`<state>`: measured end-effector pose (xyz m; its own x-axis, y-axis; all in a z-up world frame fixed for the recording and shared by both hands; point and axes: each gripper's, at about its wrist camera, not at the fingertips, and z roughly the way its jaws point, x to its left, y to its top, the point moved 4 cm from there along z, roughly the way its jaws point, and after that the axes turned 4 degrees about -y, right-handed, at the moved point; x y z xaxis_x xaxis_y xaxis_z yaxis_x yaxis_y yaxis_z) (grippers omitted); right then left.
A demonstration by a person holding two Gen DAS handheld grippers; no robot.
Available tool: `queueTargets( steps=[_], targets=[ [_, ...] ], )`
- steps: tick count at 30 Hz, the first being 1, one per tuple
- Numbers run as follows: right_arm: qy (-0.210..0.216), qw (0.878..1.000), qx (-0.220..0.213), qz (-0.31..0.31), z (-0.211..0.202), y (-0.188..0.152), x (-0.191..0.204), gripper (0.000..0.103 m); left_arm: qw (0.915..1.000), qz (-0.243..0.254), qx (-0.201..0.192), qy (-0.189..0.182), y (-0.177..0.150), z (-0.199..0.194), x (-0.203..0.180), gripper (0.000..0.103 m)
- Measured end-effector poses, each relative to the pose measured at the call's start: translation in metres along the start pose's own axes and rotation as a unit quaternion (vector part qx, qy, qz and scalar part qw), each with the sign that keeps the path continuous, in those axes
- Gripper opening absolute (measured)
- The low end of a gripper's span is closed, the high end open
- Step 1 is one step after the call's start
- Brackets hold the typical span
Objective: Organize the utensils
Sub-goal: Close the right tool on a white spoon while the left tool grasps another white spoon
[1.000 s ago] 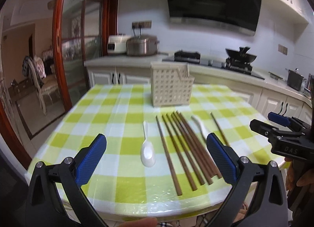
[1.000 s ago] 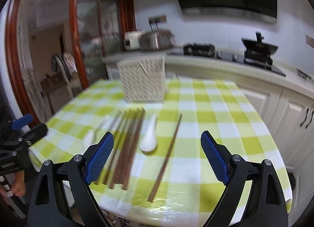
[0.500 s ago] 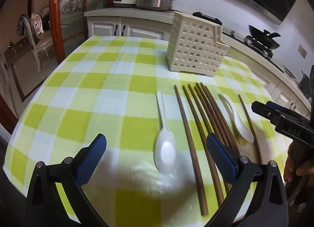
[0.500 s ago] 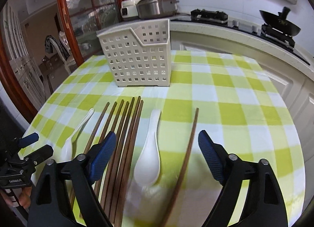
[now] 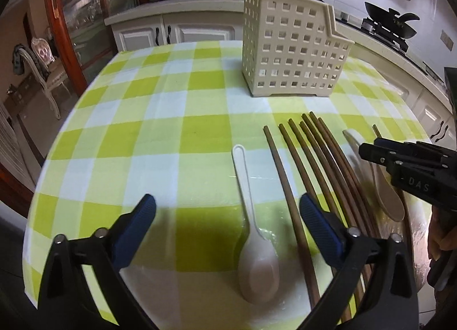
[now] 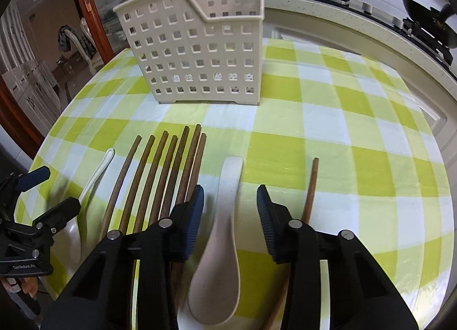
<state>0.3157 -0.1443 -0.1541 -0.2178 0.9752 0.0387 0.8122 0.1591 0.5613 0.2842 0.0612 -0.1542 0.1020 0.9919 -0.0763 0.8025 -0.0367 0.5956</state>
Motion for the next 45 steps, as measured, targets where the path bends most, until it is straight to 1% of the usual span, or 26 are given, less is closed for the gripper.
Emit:
queueTargets(
  steps=[1, 4, 5, 7, 11, 12, 13, 14, 17, 18, 20, 23, 26, 30, 32, 33, 36, 42, 45],
  targets=[
    [0.000, 1.000, 0.002, -0.002, 0.001, 0.001, 0.001, 0.034, 1.0000, -0.002, 0.005, -0.003, 0.001, 0.003, 0.001, 0.085],
    [-0.002, 1.000, 0.006, 0.001, 0.005, 0.003, 0.000, 0.034, 0.9997, -0.013, 0.012, -0.018, 0.005, 0.007, 0.002, 0.082],
    [-0.002, 1.000, 0.008, 0.002, 0.006, 0.004, 0.001, 0.033, 0.9995, -0.015, 0.014, -0.024, 0.007, 0.008, 0.002, 0.077],
    [-0.004, 1.000, 0.014, 0.005, 0.011, 0.006, 0.000, 0.031, 0.9992, -0.017, 0.018, -0.033, 0.011, 0.010, 0.001, 0.071],
    [-0.002, 1.000, 0.020, 0.008, 0.016, 0.008, -0.002, 0.028, 0.9989, -0.009, 0.024, -0.040, 0.018, 0.015, -0.007, 0.068],
    [0.000, 1.000, 0.020, 0.009, 0.017, 0.008, -0.002, 0.027, 0.9990, -0.006, 0.025, -0.038, 0.020, 0.017, -0.008, 0.067],
    [0.001, 1.000, 0.020, 0.010, 0.017, 0.008, -0.002, 0.025, 0.9991, -0.002, 0.026, -0.034, 0.021, 0.018, -0.010, 0.063],
    [0.003, 1.000, 0.018, 0.012, 0.017, 0.009, -0.004, 0.024, 0.9990, -0.001, 0.030, -0.033, 0.021, 0.020, -0.011, 0.058],
    [0.007, 1.000, 0.017, 0.016, 0.017, 0.010, -0.006, 0.023, 0.9984, -0.007, 0.041, -0.038, 0.024, 0.027, -0.012, 0.048],
    [0.008, 1.000, 0.017, 0.017, 0.018, 0.010, -0.007, 0.023, 0.9985, -0.007, 0.043, -0.034, 0.025, 0.030, -0.012, 0.046],
    [0.010, 1.000, 0.016, 0.016, 0.018, 0.010, -0.006, 0.023, 0.9986, -0.004, 0.046, -0.027, 0.027, 0.033, -0.012, 0.039],
    [0.013, 1.000, 0.015, 0.017, 0.018, 0.010, -0.007, 0.023, 0.9983, 0.000, 0.054, -0.022, 0.027, 0.039, -0.013, 0.032],
    [0.017, 1.000, 0.013, 0.020, 0.019, 0.010, -0.008, 0.023, 0.9978, 0.000, 0.064, -0.019, 0.025, 0.045, -0.012, 0.028],
    [0.017, 1.000, 0.012, 0.020, 0.019, 0.011, -0.008, 0.023, 0.9981, 0.004, 0.060, -0.013, 0.025, 0.046, -0.012, 0.023],
    [0.017, 1.000, 0.011, 0.017, 0.020, 0.011, -0.008, 0.022, 0.9982, 0.005, 0.059, -0.007, 0.026, 0.046, -0.010, 0.015],
    [0.016, 1.000, 0.011, 0.016, 0.020, 0.011, -0.007, 0.022, 0.9982, 0.008, 0.059, -0.004, 0.025, 0.046, -0.009, 0.014],
    [0.012, 1.000, 0.010, 0.015, 0.020, 0.011, -0.007, 0.018, 0.9982, 0.007, 0.059, -0.008, 0.024, 0.045, -0.007, 0.012],
    [0.008, 1.000, 0.001, 0.012, 0.015, 0.011, -0.006, 0.018, 0.9983, 0.010, 0.055, -0.015, 0.022, 0.041, -0.009, 0.012],
    [0.009, 1.000, -0.012, 0.015, 0.007, 0.011, -0.005, 0.018, 0.9989, 0.008, 0.041, -0.019, 0.022, 0.032, -0.010, 0.012]
  ],
)
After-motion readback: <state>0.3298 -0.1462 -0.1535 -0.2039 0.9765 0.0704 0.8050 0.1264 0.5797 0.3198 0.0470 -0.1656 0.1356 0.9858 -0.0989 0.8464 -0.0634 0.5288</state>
